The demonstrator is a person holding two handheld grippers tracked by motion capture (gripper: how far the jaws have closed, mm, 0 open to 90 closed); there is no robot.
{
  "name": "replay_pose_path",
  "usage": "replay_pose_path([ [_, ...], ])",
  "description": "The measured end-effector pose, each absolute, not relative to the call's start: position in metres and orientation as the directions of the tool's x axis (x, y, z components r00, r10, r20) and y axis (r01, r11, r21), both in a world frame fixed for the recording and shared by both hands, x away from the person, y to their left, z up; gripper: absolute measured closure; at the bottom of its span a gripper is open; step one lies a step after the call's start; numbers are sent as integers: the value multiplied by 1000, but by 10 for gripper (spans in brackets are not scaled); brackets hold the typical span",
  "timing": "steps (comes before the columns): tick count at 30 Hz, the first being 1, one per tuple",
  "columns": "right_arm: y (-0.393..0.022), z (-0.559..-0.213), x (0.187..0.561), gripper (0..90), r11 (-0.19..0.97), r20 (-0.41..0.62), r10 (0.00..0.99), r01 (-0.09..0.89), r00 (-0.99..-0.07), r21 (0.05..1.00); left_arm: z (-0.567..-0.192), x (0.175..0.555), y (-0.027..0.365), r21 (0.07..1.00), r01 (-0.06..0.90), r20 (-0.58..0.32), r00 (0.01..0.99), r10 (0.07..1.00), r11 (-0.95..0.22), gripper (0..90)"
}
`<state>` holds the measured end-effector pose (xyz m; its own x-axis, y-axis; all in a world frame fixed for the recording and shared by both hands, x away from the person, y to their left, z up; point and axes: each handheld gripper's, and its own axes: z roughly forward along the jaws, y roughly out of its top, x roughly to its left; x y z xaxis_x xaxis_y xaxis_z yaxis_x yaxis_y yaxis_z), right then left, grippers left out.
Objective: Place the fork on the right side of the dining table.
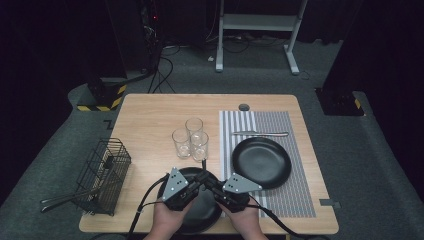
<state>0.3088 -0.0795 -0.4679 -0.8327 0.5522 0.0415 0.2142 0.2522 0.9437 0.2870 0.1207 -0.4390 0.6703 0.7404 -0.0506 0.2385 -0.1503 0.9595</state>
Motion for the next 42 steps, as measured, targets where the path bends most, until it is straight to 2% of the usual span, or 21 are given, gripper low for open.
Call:
replay_pose_path([
  [7,-82,-466,309,756,236,61,556,228,-829,945,-437,289,127,962,233,-46,651,758,-142,868],
  [42,-95,-431,307,611,189,38,621,196,-783,962,-443,294,135,960,221,-5,619,786,-169,866],
])
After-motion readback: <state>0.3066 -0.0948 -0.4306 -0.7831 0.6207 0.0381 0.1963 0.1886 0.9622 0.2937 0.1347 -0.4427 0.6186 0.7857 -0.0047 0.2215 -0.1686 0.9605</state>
